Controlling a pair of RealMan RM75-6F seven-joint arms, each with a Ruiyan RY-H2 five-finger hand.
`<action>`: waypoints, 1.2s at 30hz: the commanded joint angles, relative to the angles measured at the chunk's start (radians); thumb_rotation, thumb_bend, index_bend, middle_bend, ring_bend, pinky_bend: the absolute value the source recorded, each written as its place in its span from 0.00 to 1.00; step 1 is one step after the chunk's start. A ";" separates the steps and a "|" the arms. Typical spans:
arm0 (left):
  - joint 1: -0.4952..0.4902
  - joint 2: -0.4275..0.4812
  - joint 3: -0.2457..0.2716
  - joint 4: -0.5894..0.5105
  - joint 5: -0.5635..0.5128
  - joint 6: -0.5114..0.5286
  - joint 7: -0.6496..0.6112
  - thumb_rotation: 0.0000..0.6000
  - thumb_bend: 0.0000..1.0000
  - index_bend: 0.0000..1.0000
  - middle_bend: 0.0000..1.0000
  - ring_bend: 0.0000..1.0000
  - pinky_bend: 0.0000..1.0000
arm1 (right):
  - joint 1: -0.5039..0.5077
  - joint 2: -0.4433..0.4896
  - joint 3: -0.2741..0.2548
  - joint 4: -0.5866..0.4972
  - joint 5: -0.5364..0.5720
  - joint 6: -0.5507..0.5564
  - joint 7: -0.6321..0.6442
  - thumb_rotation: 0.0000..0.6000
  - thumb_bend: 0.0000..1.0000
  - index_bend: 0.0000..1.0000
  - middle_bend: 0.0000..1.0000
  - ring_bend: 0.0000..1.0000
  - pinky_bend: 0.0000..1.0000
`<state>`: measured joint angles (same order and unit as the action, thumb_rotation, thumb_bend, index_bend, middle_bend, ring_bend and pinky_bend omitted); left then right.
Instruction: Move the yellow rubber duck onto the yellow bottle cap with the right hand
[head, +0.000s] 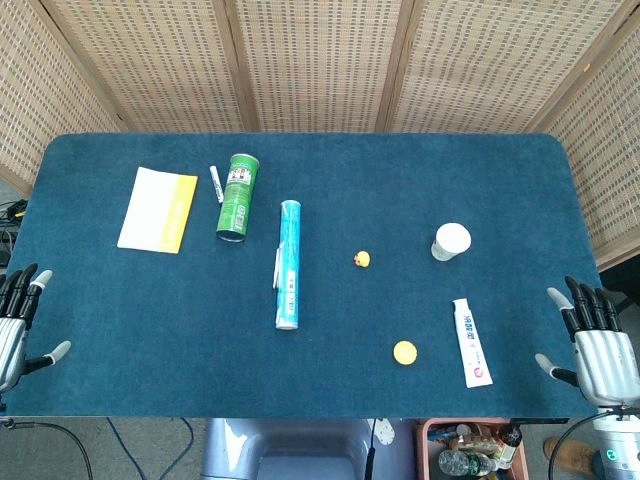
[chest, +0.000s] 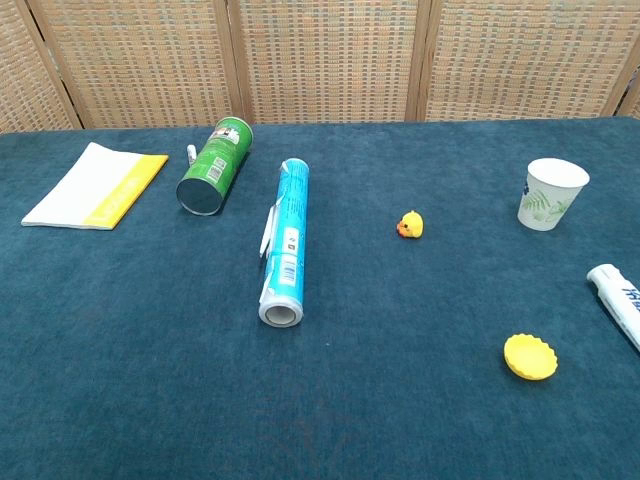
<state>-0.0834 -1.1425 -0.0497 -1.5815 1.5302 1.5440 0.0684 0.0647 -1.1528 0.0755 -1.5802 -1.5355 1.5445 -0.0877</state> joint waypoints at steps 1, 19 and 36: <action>0.000 0.000 0.001 -0.001 0.001 -0.002 -0.001 1.00 0.00 0.00 0.00 0.00 0.00 | 0.001 0.001 0.000 -0.002 0.003 -0.005 -0.004 1.00 0.00 0.00 0.00 0.00 0.00; -0.019 -0.026 -0.017 0.025 -0.022 -0.024 0.009 1.00 0.00 0.00 0.00 0.00 0.00 | 0.420 0.048 0.192 -0.106 0.133 -0.517 -0.054 1.00 0.00 0.00 0.00 0.00 0.00; -0.051 -0.061 -0.051 0.051 -0.116 -0.090 0.079 1.00 0.00 0.00 0.00 0.00 0.00 | 0.824 -0.401 0.209 0.439 0.346 -0.914 -0.073 1.00 0.20 0.28 0.00 0.00 0.00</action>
<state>-0.1315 -1.2005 -0.0984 -1.5348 1.4204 1.4595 0.1443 0.8475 -1.4992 0.2902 -1.2018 -1.2164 0.6681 -0.1573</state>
